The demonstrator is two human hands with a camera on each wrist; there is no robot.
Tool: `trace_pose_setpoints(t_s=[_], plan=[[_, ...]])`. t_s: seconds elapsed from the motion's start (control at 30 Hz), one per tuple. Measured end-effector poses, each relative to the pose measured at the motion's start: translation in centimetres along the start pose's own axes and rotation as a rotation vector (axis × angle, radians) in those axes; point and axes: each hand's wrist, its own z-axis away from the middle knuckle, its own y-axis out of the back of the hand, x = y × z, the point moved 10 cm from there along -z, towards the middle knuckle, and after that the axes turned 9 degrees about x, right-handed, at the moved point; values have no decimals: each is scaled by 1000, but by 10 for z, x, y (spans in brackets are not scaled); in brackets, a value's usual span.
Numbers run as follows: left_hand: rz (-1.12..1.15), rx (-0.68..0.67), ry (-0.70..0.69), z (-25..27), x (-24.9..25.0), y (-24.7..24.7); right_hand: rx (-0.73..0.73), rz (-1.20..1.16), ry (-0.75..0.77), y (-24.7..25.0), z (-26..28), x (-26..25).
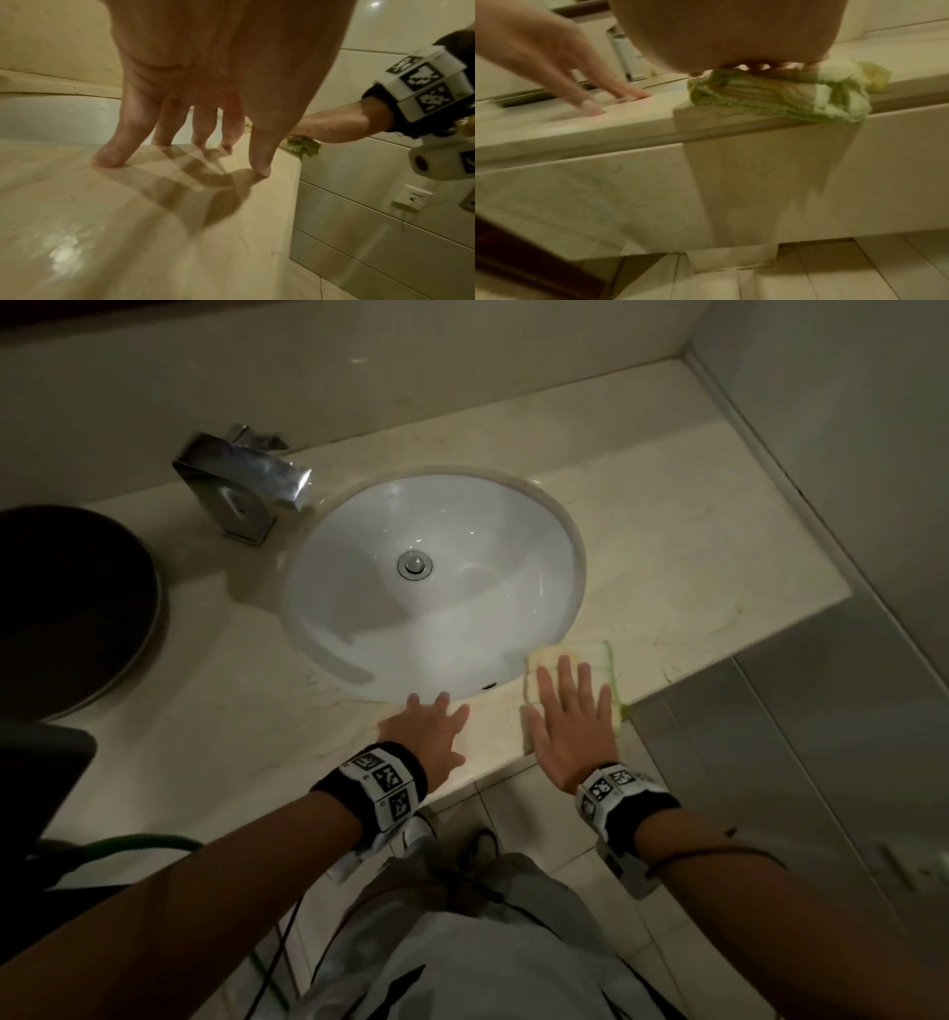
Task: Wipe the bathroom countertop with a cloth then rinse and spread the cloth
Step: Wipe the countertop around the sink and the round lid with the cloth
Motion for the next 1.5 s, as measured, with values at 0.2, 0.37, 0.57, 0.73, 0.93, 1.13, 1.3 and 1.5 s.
trace_pose_setpoints(t_s=[0.2, 0.37, 0.57, 0.73, 0.93, 1.13, 1.3, 1.5], plan=[[-12, 8, -3, 0, 1, 2, 39, 23, 102, -14, 16, -41], [-34, 18, 2, -1, 0, 1, 52, 16, 163, -12, 13, -33], [-29, 28, 14, 0, -1, 0, 81, -26, 166, 2, -10, 11], [-42, 29, 32, 3, 1, 4, 103, -9, 67, 23, -44, 81], [-45, 61, 41, 2, 2, 8, 79, -18, 37, 16, -44, 71], [-45, 66, 71, -1, 2, 9, 93, -24, 275, 3, -23, 19], [22, 93, 162, 0, 3, 18, 100, -37, 394, 3, -15, 1], [115, 271, 280, -6, 4, 39, 159, -79, 466, 13, -18, 14]])
